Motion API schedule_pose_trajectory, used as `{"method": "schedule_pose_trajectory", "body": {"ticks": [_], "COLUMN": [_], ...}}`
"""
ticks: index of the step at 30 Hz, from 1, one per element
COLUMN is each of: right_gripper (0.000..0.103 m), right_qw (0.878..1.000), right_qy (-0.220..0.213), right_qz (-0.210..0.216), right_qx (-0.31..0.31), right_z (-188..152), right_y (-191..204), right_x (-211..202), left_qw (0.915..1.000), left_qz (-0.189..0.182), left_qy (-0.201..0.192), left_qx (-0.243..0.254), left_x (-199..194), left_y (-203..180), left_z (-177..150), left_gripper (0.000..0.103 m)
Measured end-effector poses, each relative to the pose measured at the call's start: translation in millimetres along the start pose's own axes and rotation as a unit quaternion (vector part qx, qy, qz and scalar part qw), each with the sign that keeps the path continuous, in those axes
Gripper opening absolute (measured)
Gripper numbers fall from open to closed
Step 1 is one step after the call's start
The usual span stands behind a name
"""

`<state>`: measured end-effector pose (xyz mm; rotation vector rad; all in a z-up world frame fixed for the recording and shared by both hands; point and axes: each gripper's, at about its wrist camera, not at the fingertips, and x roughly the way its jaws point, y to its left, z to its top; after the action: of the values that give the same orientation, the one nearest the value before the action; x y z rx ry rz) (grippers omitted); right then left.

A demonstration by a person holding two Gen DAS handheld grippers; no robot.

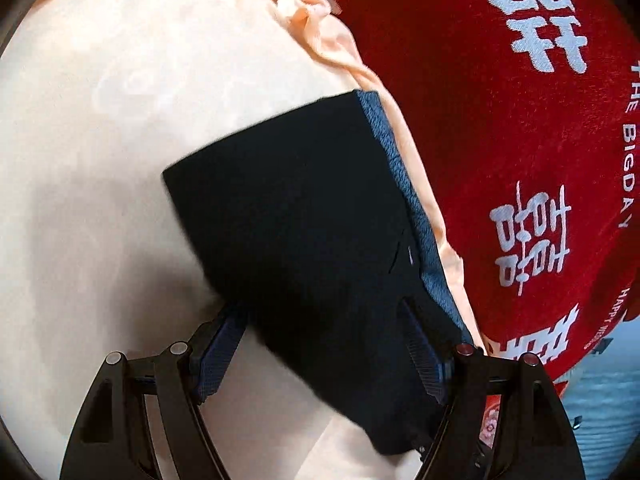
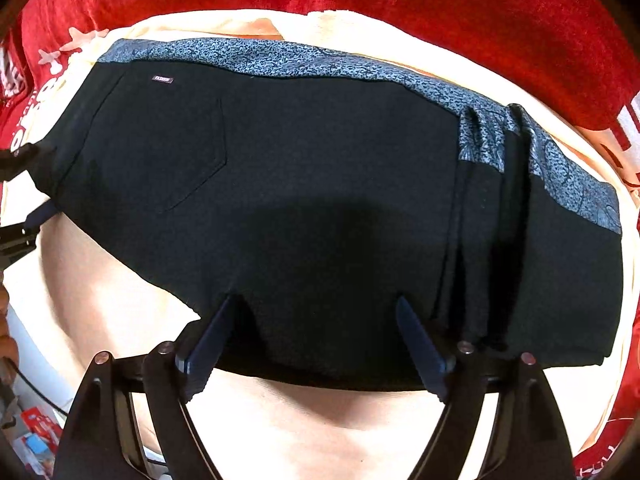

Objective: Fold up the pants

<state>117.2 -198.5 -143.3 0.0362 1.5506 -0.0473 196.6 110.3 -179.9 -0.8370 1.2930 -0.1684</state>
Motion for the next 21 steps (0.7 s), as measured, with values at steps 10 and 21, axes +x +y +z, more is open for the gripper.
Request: {"method": "schedule_pose_trajectory", "body": {"ticks": [10, 21], "right_gripper": [0.086, 0.084], "right_qw": [1.000, 0.997], "right_qy": [-0.001, -0.032], "right_qz": [0.005, 0.070], "right_qx": [-0.001, -0.016], "right_z": [2, 20], "right_y": [-4, -14], "right_x": [4, -45], "left_qw": [0.9991, 0.9800], "left_qz": [0.030, 0.167], "left_qy": [-0.026, -0.057], "left_qx": [0.012, 0.092], "left_x": [14, 18], "left_y": [-27, -57], "left_z": [3, -5], "left_gripper": [0.089, 0.033]}}
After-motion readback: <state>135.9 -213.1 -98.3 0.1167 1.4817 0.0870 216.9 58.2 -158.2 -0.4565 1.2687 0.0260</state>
